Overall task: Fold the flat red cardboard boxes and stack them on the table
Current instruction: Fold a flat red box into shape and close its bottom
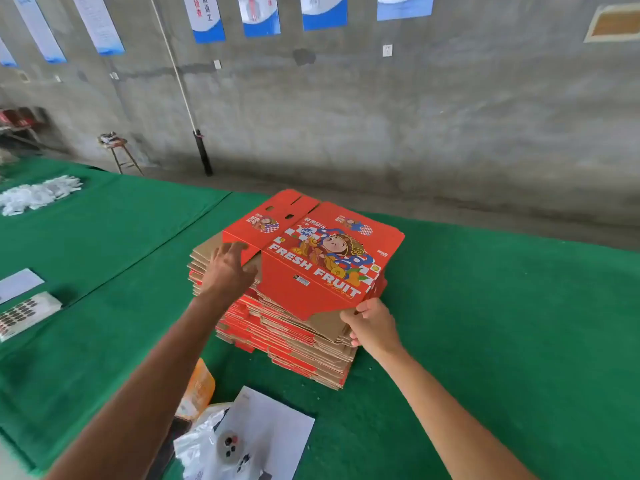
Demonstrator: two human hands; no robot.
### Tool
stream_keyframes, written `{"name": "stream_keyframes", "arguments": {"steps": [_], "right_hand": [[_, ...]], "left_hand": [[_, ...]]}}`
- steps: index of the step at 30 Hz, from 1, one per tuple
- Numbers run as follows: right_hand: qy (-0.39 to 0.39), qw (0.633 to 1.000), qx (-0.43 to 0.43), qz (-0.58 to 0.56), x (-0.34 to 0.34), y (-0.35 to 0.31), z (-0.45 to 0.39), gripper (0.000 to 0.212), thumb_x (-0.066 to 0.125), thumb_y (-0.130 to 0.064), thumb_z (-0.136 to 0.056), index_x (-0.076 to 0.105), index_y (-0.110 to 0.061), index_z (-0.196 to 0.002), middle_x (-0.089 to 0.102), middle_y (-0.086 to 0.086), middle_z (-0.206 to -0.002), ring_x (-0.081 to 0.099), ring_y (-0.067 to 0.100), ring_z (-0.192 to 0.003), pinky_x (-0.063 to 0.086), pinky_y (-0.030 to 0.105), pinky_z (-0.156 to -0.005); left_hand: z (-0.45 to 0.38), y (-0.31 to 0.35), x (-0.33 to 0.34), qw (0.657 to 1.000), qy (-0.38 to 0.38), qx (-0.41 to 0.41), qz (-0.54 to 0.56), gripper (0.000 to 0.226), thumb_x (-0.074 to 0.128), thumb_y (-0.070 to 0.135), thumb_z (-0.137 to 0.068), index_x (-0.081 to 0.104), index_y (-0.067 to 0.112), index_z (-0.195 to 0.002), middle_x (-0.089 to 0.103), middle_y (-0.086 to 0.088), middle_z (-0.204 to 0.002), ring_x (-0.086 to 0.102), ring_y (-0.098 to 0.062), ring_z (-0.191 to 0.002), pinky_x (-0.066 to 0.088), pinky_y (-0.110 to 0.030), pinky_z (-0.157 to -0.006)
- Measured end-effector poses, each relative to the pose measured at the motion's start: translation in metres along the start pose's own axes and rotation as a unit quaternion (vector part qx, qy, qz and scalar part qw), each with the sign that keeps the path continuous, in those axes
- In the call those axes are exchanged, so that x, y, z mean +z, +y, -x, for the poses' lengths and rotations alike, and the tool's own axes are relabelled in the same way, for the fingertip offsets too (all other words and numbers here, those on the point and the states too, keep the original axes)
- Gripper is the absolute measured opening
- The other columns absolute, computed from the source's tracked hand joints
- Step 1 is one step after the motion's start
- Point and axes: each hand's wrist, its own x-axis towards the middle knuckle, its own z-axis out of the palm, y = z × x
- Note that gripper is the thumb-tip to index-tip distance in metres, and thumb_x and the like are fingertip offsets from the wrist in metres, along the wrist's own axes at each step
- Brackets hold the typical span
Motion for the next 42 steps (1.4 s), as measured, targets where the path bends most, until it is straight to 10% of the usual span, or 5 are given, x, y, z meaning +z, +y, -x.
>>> {"name": "stream_keyframes", "arguments": {"steps": [7,22,33,38,42], "right_hand": [[0.024,0.995,0.029,0.09,0.007,-0.005,-0.024,0.041,0.078,-0.025,-0.083,0.05,-0.011,-0.11,0.07,0.003,-0.095,0.073,0.021,-0.077,0.065,0.043,-0.067],[0.076,0.989,-0.058,-0.11,-0.006,-0.04,0.015,0.033,0.076,-0.015,-0.085,0.06,-0.038,-0.102,0.068,-0.008,-0.1,0.066,0.007,-0.089,0.059,0.028,-0.076],[0.35,0.901,-0.233,-0.107,-0.288,-0.063,0.132,0.028,0.078,-0.008,-0.084,0.074,-0.031,-0.1,0.077,-0.014,-0.086,0.065,-0.002,-0.072,0.052,0.016,-0.067],[0.419,0.853,-0.274,-0.146,-0.364,-0.043,0.185,0.014,0.071,-0.039,-0.089,0.073,-0.025,-0.087,0.069,-0.003,-0.087,0.057,0.017,-0.083,0.048,0.04,-0.075],[0.46,0.853,-0.223,-0.106,-0.392,-0.002,0.199,0.023,0.065,-0.04,-0.096,0.073,-0.024,-0.081,0.069,-0.015,-0.073,0.06,0.003,-0.07,0.053,0.025,-0.062]], "left_hand": [[-0.052,-0.016,0.002,0.984,-0.14,-0.053,-0.094,0.078,0.063,0.063,-0.093,0.048,0.002,-0.14,0.053,-0.022,-0.136,0.045,-0.039,-0.131,0.045,-0.057,-0.107],[-0.032,0.044,-0.021,0.954,-0.024,0.093,-0.284,0.026,0.044,0.019,-0.108,0.059,0.009,-0.126,0.072,-0.012,-0.11,0.072,-0.033,-0.099,0.057,-0.042,-0.079],[0.044,0.216,-0.101,0.926,0.206,0.211,0.234,0.012,0.065,0.029,-0.099,0.068,0.021,-0.107,0.069,-0.007,-0.08,0.064,-0.032,-0.079,0.045,-0.036,-0.067],[0.079,0.278,-0.077,0.889,0.159,0.229,0.364,0.018,0.058,0.021,-0.095,0.067,0.024,-0.11,0.053,-0.009,-0.063,0.043,-0.014,-0.053,0.035,-0.03,-0.052],[0.103,0.302,-0.022,0.898,0.065,0.192,0.391,0.022,0.057,0.013,-0.095,0.075,0.018,-0.107,0.075,-0.002,-0.095,0.07,-0.019,-0.087,0.055,-0.033,-0.078]]}}
